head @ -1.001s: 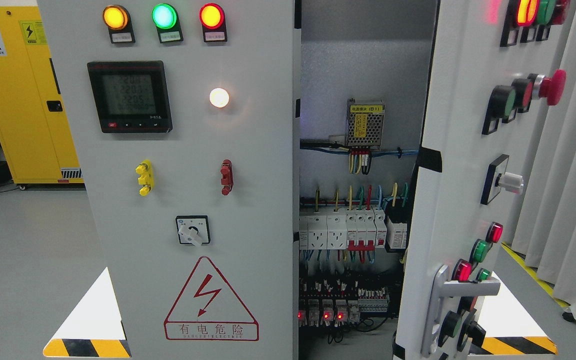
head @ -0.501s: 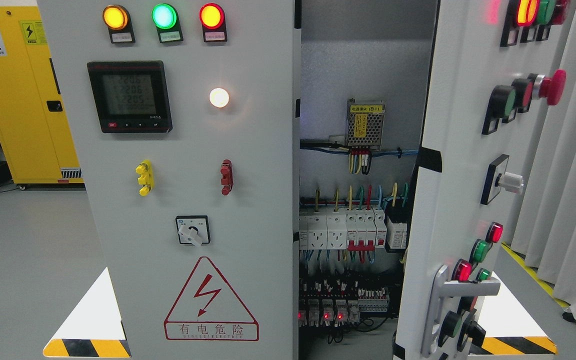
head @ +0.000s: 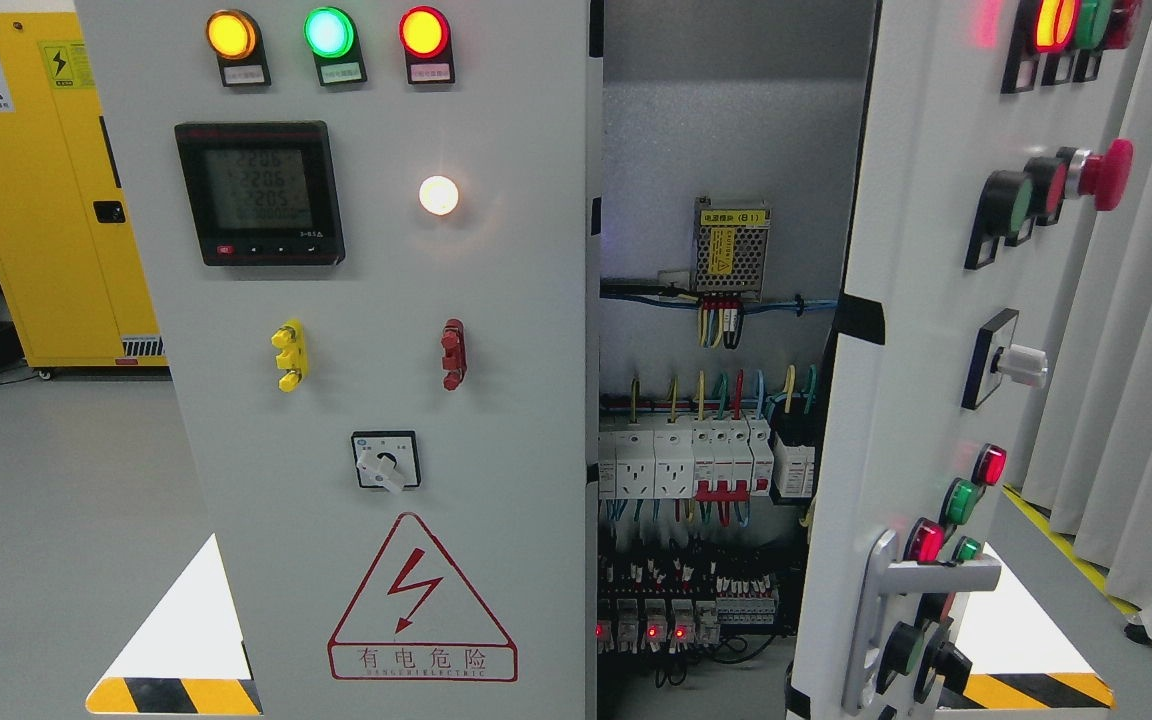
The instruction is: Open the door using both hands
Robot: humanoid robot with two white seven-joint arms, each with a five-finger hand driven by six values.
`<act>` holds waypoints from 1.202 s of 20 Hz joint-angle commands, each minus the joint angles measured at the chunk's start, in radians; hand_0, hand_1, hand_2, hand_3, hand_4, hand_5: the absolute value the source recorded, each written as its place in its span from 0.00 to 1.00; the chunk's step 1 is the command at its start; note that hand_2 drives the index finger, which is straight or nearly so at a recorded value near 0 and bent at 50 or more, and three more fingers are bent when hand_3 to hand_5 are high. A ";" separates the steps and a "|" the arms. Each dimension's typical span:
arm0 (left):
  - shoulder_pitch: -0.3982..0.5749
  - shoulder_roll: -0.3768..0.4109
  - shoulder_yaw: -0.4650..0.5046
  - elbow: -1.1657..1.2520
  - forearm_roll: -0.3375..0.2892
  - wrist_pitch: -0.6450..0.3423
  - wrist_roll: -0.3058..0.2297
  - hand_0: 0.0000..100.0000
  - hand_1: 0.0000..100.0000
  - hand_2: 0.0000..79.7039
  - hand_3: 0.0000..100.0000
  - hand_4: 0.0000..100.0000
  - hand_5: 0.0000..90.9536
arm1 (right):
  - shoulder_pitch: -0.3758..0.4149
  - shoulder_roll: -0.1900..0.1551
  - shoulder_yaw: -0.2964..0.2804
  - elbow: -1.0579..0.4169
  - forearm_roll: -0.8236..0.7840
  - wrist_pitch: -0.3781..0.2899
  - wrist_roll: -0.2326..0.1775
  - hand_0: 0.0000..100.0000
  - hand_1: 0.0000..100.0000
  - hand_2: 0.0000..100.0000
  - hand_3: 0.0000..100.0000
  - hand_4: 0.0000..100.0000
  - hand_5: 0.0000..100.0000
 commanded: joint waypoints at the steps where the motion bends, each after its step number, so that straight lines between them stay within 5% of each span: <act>1: 0.114 0.135 0.144 -0.692 0.004 0.000 -0.155 0.12 0.56 0.00 0.00 0.00 0.00 | 0.001 0.024 -0.012 -0.001 0.014 -0.002 0.000 0.00 0.50 0.04 0.00 0.00 0.00; 5: 0.196 0.175 0.157 -1.011 0.011 0.001 -0.155 0.12 0.56 0.00 0.00 0.00 0.00 | 0.001 0.024 -0.012 0.000 0.015 -0.002 0.000 0.00 0.50 0.04 0.00 0.00 0.00; 12: 0.173 0.189 0.157 -1.362 0.014 0.055 -0.154 0.12 0.56 0.00 0.00 0.00 0.00 | 0.001 0.027 -0.001 0.002 0.021 0.000 0.000 0.00 0.50 0.04 0.00 0.00 0.00; 19: -0.098 0.195 0.112 -1.458 0.208 0.372 -0.116 0.12 0.56 0.00 0.00 0.00 0.00 | 0.002 0.027 0.007 0.010 0.023 0.000 0.000 0.00 0.50 0.04 0.00 0.00 0.00; 24: -0.301 0.258 0.042 -1.468 0.344 0.491 -0.115 0.12 0.56 0.00 0.00 0.00 0.00 | 0.002 0.027 0.008 0.010 0.028 0.001 0.000 0.00 0.50 0.04 0.00 0.00 0.00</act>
